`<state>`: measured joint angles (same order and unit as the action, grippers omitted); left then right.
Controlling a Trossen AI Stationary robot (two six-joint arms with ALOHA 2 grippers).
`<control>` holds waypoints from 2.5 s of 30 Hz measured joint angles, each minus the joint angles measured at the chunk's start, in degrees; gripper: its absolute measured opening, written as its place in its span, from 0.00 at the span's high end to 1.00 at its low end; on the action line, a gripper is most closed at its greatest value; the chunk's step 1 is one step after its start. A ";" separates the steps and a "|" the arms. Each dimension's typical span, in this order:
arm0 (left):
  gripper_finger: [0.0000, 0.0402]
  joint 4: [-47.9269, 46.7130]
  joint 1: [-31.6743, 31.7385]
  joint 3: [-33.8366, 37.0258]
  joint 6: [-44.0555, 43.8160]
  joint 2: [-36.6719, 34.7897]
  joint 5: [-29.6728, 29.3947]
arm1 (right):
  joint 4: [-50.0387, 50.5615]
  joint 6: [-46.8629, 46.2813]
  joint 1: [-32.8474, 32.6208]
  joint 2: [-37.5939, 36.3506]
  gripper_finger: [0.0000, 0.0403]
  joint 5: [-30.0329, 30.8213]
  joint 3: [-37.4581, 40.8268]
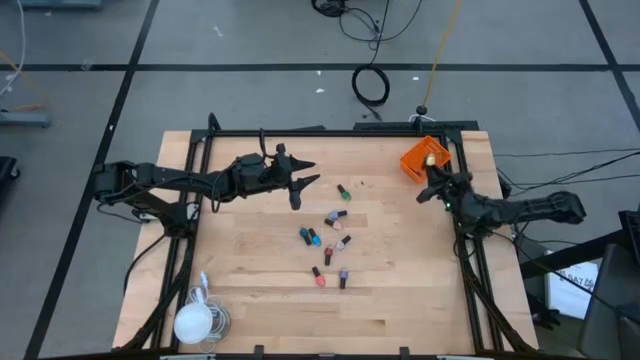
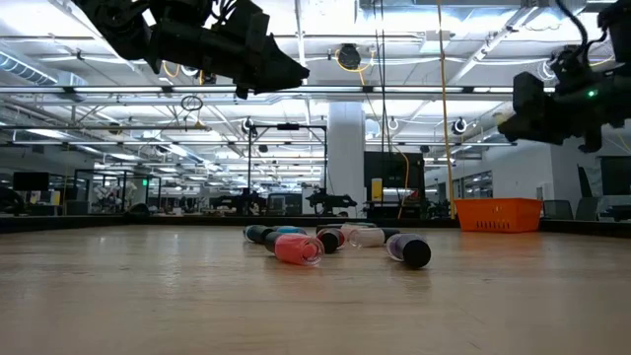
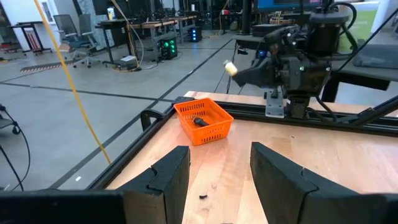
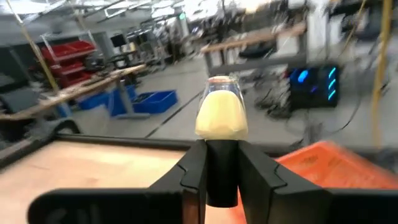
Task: Pick & Place Nail Polish
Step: Put the yellow nail polish bottle into the orange basket, then put the violet nail polish bottle into the orange basket
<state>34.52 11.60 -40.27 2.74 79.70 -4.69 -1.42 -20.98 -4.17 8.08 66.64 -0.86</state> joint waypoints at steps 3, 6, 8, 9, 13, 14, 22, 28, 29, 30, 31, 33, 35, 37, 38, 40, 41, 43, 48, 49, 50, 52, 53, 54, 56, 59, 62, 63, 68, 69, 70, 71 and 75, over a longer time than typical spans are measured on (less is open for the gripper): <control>0.59 0.00 0.00 0.00 -0.31 0.00 -0.02 | -0.09 -0.84 4.75 2.11 0.88 -5.08 -0.51; 0.59 0.02 0.00 0.00 -0.83 0.00 -0.02 | 0.24 -2.14 10.83 3.78 0.88 -10.45 -0.94; 0.59 0.00 -0.01 0.00 -1.38 0.00 -0.02 | 0.30 -3.70 15.46 5.33 0.88 -15.92 -1.20; 0.59 0.00 0.00 0.00 -1.39 0.00 -0.02 | 0.31 -4.19 17.90 6.31 0.88 -18.79 -1.22; 0.59 0.00 -0.02 0.00 -1.44 0.00 0.00 | 0.05 -5.55 27.55 10.91 0.88 -27.49 -1.22; 0.59 0.00 0.00 0.00 -1.44 0.00 0.00 | 0.03 -5.60 29.77 12.23 0.88 -28.81 -1.22; 0.59 0.00 0.00 0.00 -1.53 0.00 0.00 | -0.45 -6.13 44.05 22.27 0.88 -39.38 -1.22; 0.59 0.00 0.00 0.00 -1.51 0.00 0.00 | -1.44 -6.09 47.78 25.53 0.72 -43.27 -1.22; 0.59 0.00 0.00 0.00 -1.51 0.00 0.00 | -1.46 -6.07 47.82 25.68 0.69 -43.27 -1.22; 0.59 -0.01 0.00 0.00 -1.51 0.00 0.02 | -1.61 -6.03 47.81 25.74 0.66 -43.28 -1.22; 0.59 0.00 0.00 0.00 -1.51 0.00 0.02 | -1.73 -5.99 47.83 25.73 0.64 -43.23 -1.22; 0.59 -0.01 0.00 0.00 -1.51 0.00 0.02 | -2.58 -5.47 47.83 25.76 0.60 -43.20 -1.22; 0.59 -0.01 0.00 0.00 -1.49 0.00 0.02 | -4.25 -5.15 47.83 25.75 0.58 -43.22 -1.22; 0.59 0.02 0.00 0.00 -1.51 0.00 0.02 | -7.13 -4.52 47.85 25.75 0.57 -45.22 -1.22; 0.59 0.04 0.00 0.00 -1.51 0.00 0.02 | -9.51 -3.53 47.84 25.69 0.56 -47.02 -1.22; 0.59 0.04 -0.01 0.00 -1.87 0.00 0.03 | -14.81 -1.48 47.80 25.68 0.56 -51.52 -1.22; 0.59 0.04 -0.19 0.00 -2.40 0.00 0.11 | -17.59 -0.71 47.80 25.70 0.56 -54.64 -1.22; 0.59 -0.23 -0.49 0.00 -2.91 0.00 1.30 | -23.75 -0.12 47.72 25.68 0.57 -61.35 -1.22; 0.59 -7.36 -2.25 -0.04 -2.91 0.00 5.28 | -37.43 -2.94 45.64 25.68 0.59 -81.72 -1.22; 0.59 -10.54 -2.74 -0.30 -2.87 0.00 5.24 | -39.52 -3.84 44.85 25.68 0.59 -85.34 -1.22; 0.59 -14.17 -3.36 -0.57 -2.56 0.00 5.13 | -41.26 -4.50 43.82 25.68 0.59 -88.58 -1.22; 0.59 -21.83 -4.95 -0.63 -0.55 0.00 4.58 | -44.07 -5.39 41.17 25.70 0.59 -93.67 -1.22; 0.59 -25.11 -5.98 -0.63 0.24 0.04 4.54 | -45.03 -5.49 39.61 25.68 0.59 -95.08 -1.22; 0.59 -27.89 -7.01 -0.63 0.67 0.07 4.57 | -45.88 -5.40 37.98 25.70 0.59 -95.44 -1.22; 0.59 -31.28 -9.12 -0.63 1.19 0.07 4.66 | -46.42 -4.68 34.90 25.70 0.59 -94.76 -1.22; 0.59 -33.25 -12.29 -0.63 0.89 0.07 4.59 | -46.39 -2.50 31.48 25.73 0.59 -91.55 -1.22; 0.59 -32.26 -14.77 -0.66 -2.32 0.56 4.68 | -45.32 -0.62 29.30 25.90 0.59 -88.72 -1.22; 0.59 -32.42 -15.45 -0.68 -3.92 1.11 4.68 | -45.14 -0.40 28.78 26.04 0.59 -87.98 -1.22; 0.59 -30.85 -18.34 -0.68 -8.61 6.27 4.45 | -45.11 -0.38 27.45 26.25 0.59 -87.53 -1.22; 0.59 -29.58 -18.87 -0.68 -9.17 7.62 4.36 | -45.13 -0.38 27.29 26.25 0.59 -87.51 -1.22; 0.59 -28.05 -19.28 -0.68 -9.47 9.03 4.14 | -45.12 -0.40 27.16 26.25 0.59 -87.51 -1.22; 0.59 -26.52 -19.60 -0.68 -9.66 10.26 3.77 | -45.11 -0.38 27.05 26.25 0.59 -87.51 -1.22; 0.59 -20.35 -20.27 -0.67 -10.77 14.60 3.10 | -45.17 -0.73 26.87 26.25 0.59 -87.51 -1.22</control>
<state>14.17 -8.68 -40.94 -8.03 94.30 -1.58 -46.59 -21.71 22.70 34.33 -20.86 -2.09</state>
